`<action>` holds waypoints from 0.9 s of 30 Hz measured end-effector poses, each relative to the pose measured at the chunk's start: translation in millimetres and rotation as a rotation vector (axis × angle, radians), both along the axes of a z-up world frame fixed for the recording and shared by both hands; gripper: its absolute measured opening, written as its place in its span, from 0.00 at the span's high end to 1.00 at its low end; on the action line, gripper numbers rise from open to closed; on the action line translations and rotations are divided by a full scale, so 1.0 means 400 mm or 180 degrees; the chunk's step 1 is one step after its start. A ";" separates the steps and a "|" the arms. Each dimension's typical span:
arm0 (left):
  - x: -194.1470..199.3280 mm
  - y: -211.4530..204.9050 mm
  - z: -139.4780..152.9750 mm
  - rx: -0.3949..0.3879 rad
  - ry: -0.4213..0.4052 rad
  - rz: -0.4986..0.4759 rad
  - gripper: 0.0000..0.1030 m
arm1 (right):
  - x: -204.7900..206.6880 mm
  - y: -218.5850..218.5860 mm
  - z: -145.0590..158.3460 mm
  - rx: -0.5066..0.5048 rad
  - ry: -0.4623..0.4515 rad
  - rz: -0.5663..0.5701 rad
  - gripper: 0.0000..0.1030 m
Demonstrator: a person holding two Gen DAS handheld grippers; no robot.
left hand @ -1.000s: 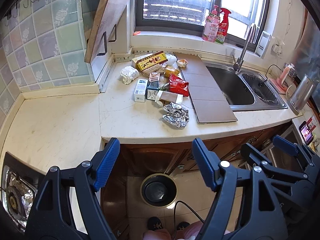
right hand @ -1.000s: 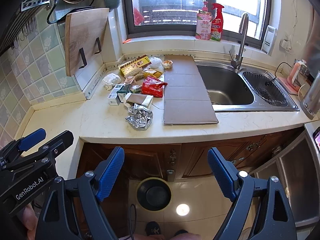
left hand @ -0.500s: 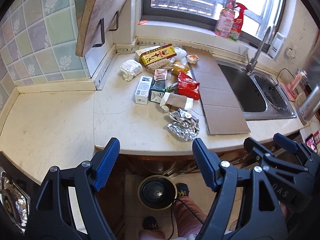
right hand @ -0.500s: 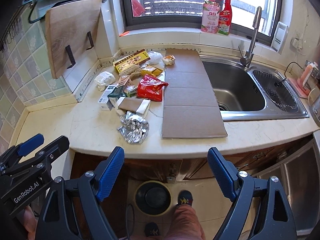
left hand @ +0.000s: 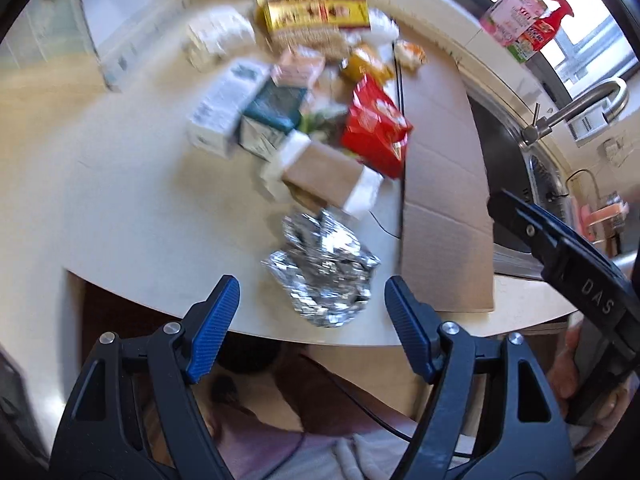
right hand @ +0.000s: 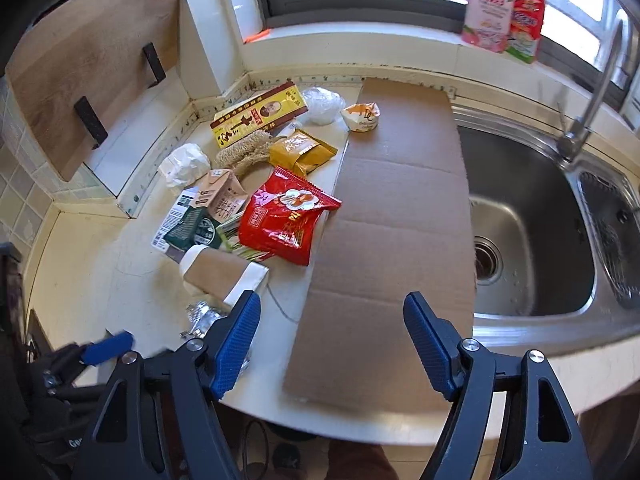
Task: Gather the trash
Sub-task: 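Grasp the crumpled aluminium foil with the left tool while the right tool grasps the brown paper cup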
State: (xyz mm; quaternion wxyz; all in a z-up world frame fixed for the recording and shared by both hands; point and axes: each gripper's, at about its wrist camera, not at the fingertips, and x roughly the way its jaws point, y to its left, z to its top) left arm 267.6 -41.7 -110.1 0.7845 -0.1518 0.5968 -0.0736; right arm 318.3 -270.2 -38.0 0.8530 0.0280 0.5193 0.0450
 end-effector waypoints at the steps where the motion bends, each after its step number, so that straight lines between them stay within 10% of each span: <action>1: 0.010 -0.010 -0.025 -0.0069 0.0097 0.0018 0.30 | 0.023 -0.005 -0.013 0.0012 0.0029 0.0057 0.28; 15: 0.073 -0.090 -0.178 0.0073 0.0353 0.0333 0.30 | 0.144 0.053 -0.169 0.0232 0.0315 0.0737 0.33; 27: 0.044 -0.041 -0.172 0.0084 0.0070 0.0710 0.64 | 0.167 0.160 -0.189 0.0197 0.0313 0.1287 0.33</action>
